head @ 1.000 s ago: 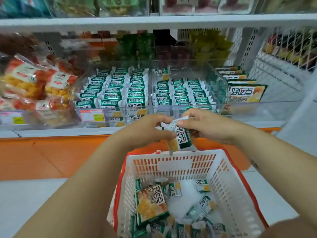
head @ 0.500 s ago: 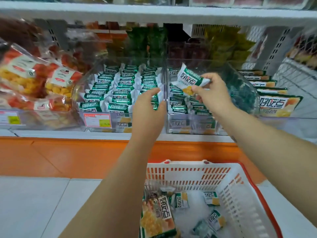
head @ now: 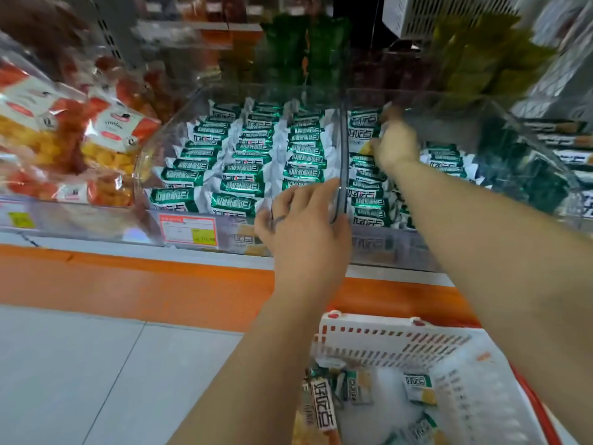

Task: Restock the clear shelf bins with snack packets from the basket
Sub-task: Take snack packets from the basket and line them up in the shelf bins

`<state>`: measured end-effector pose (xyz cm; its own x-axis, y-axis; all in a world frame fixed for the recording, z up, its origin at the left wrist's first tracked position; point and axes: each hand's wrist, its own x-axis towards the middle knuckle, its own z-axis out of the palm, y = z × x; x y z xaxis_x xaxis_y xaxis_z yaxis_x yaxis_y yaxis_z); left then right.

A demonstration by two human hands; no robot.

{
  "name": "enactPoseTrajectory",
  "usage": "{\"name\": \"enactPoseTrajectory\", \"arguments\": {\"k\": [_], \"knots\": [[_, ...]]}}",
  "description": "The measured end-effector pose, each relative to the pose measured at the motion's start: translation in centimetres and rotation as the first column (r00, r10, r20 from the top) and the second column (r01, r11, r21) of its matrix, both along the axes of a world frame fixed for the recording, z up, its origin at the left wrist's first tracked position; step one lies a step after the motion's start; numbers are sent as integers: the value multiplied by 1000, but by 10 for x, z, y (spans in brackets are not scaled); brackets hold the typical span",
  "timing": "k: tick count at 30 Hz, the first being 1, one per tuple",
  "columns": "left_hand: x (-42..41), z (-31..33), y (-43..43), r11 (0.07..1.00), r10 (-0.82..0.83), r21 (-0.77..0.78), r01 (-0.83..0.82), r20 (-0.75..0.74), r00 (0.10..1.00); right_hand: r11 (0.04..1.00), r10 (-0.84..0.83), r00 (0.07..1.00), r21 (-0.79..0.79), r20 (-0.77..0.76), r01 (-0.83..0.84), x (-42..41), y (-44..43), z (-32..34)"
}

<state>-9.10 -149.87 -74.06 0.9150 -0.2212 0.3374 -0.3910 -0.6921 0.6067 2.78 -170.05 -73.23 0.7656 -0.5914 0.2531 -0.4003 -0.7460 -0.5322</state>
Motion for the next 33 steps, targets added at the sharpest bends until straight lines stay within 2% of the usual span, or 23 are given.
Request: {"name": "enactPoseTrajectory", "arguments": {"k": [2,5,8,11,14,17,19,21,23,24,26,29,31,33], "knots": [[-1,-1,-1,1000,5,-8,-5,9,1000,997,60,997,-36,-44,-62,1,-3,-3],[-2,0,-1,1000,-4,11,4,10,1000,979,174,959,-63,-224,-193,-4,-4,3],[-3,3,2,999,-21,46,22,-24,999,972,180,943,-97,-282,-214,-24,-1,13],[-11,6,4,1000,-19,-14,19,-5,1000,956,246,957,-121,-156,-266,-66,11,23],[-28,6,3,995,-54,-79,67,157,986,940,329,937,-133,116,-313,-127,33,20],[-47,-8,1,982,-157,-56,183,306,939,926,378,861,-143,341,-350,-193,55,0],[-62,-24,-2,968,-228,-20,251,350,909,924,381,837,-123,394,-362,-228,63,-22],[-80,-44,-5,957,-268,-9,290,350,898,929,365,851,-86,377,-361,-252,65,-51],[-99,-69,-6,949,-309,29,314,277,910,930,367,891,-72,268,-361,-268,62,-81],[-107,-81,-5,943,-334,71,326,191,923,930,368,911,-69,185,-361,-274,59,-96],[-117,-107,0,931,-316,168,324,-74,946,937,349,936,7,-52,-349,-286,48,-125],[-121,-151,15,953,-145,182,241,-423,895,951,308,828,163,-468,-261,-305,24,-174],[-120,-183,26,967,-47,184,176,-549,835,953,280,743,266,-608,-142,-317,10,-204],[-121,-212,34,962,41,234,141,-634,772,951,270,653,302,-707,-67,-321,0,-232]]}}
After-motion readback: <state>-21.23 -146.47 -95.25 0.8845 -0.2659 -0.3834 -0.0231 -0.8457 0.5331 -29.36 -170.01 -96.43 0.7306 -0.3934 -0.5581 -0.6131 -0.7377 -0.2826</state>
